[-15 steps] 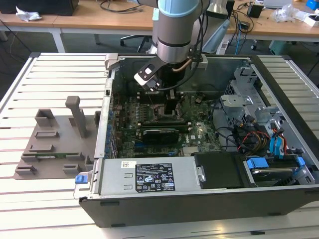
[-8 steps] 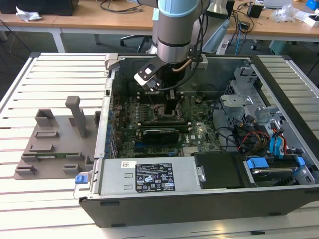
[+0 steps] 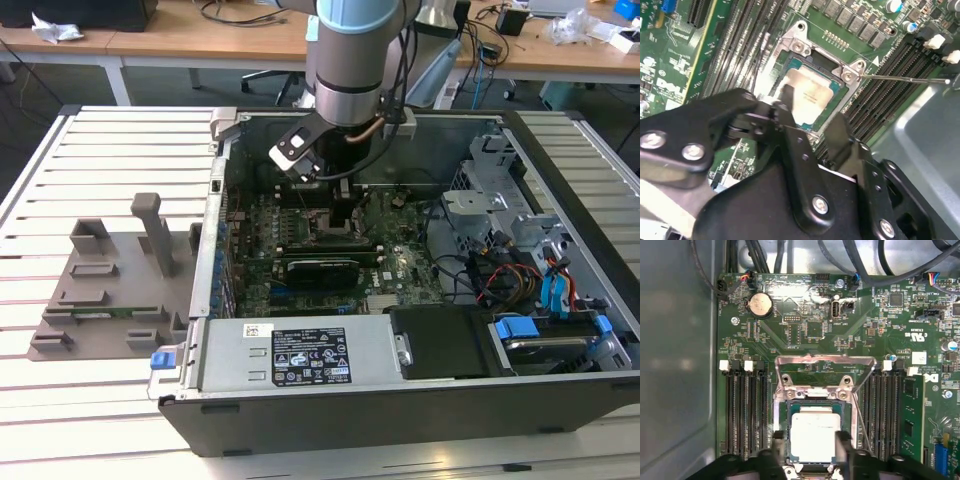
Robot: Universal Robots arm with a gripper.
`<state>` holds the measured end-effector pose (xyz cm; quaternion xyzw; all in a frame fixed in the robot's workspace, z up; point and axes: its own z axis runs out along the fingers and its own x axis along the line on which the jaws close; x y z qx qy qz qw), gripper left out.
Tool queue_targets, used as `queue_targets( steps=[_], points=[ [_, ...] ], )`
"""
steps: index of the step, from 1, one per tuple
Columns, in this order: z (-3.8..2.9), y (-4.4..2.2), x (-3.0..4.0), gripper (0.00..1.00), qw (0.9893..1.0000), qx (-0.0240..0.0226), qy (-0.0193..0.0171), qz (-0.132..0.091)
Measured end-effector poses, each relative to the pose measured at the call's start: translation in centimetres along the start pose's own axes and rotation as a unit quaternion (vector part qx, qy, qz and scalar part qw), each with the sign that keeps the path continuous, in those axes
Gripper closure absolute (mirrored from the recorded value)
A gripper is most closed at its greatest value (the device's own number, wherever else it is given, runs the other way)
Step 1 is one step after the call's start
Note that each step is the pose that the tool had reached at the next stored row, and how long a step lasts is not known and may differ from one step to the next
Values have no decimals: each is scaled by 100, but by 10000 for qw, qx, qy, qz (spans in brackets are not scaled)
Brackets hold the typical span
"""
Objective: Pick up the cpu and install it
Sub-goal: 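Place the cpu into insertion slot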
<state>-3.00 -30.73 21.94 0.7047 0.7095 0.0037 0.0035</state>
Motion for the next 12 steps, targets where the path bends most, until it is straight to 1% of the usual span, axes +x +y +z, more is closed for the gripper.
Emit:
queue_targets(
  steps=[1,3,4,5,6,9,12],
  points=[
    [0,0,13,53,10000,0,0,0],
    [0,0,53,64,10000,0,0,0],
    [0,1,53,76,10000,0,-1,-1],
    [0,-1,53,76,10000,0,-1,-1],
    [2,-4,54,89,10000,0,-1,0],
    [21,-13,49,89,10000,0,-1,-1],
    [63,-21,47,89,10000,11,-7,1]
  ],
)
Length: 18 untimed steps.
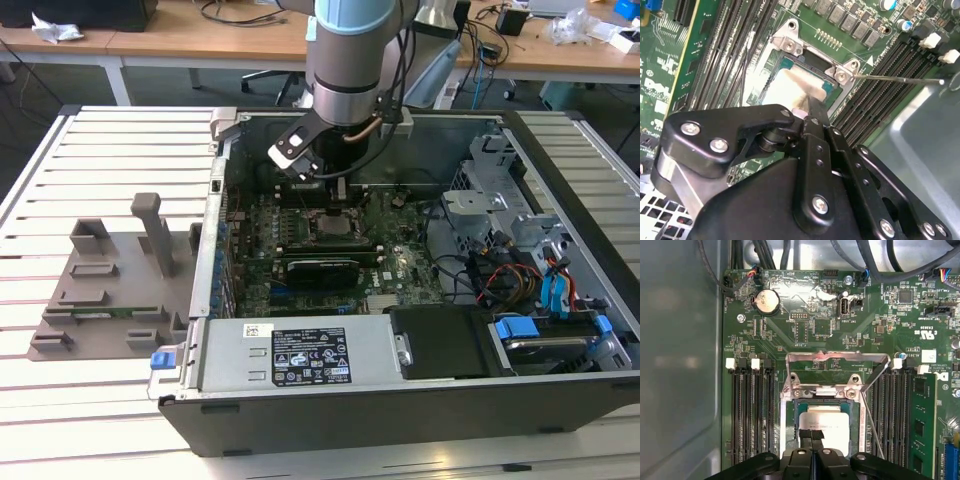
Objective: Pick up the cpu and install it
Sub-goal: 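Place the cpu into insertion slot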
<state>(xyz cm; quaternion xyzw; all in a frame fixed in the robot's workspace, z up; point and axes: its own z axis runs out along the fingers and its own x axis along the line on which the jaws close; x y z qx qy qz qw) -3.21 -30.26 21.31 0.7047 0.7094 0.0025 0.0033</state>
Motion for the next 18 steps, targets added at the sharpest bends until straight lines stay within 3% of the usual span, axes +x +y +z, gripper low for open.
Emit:
queue_targets(
  steps=[4,13,18],
  points=[
    [26,-61,-13,89,10000,0,-1,-2],
    [76,-64,-59,89,10000,2,-15,-4],
    [89,-28,-60,89,10000,7,-37,-9]
  ],
)
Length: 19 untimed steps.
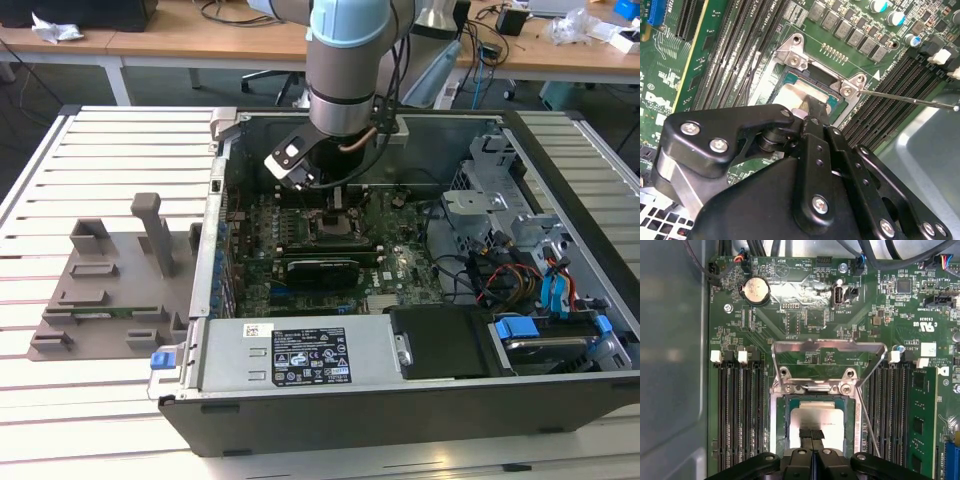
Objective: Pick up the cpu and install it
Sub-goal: 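Place the cpu into insertion slot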
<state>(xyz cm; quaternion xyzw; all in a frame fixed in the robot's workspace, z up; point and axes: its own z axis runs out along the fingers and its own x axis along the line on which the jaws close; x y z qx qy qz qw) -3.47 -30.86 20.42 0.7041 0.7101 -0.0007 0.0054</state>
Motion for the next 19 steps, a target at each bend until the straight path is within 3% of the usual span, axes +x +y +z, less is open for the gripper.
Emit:
queue_targets(
  steps=[9,16,19],
  points=[
    [-13,78,3,89,10000,-8,8,-4],
    [-216,88,-2,89,10000,4,0,-2],
    [-262,89,-2,89,10000,4,1,-2]
  ],
)
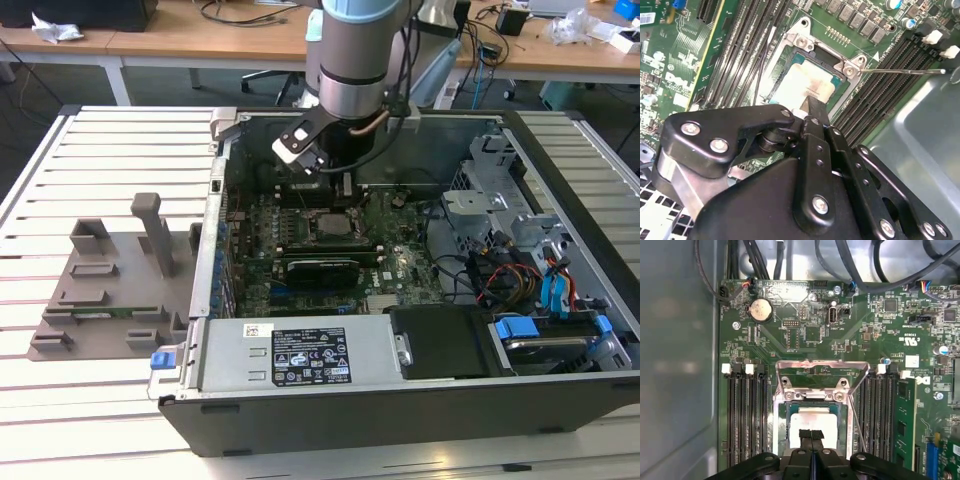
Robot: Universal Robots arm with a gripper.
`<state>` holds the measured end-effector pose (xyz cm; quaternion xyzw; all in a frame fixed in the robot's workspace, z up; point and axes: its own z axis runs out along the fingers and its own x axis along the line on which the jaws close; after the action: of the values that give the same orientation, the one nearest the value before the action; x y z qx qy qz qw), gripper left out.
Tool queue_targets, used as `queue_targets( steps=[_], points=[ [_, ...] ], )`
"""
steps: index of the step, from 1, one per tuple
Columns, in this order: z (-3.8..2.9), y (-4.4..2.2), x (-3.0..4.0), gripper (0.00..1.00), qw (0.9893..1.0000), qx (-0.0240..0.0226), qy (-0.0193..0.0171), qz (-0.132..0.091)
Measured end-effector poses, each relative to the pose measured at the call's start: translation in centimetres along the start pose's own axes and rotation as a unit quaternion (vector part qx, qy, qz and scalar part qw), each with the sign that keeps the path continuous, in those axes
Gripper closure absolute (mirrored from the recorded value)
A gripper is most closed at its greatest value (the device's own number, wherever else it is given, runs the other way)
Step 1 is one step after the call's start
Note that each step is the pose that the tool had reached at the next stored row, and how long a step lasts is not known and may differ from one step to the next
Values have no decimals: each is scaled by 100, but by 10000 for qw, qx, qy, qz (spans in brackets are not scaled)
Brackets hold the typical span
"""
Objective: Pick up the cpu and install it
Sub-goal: 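Place the cpu into insertion slot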
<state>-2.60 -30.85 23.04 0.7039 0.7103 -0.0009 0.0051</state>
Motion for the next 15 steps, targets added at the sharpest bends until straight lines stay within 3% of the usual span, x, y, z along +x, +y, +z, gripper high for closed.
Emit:
queue_targets(
  steps=[13,15],
  points=[
    [-194,1,-2,89,10000,0,-3,0],
    [-252,2,-2,89,10000,0,-4,0]
  ],
)
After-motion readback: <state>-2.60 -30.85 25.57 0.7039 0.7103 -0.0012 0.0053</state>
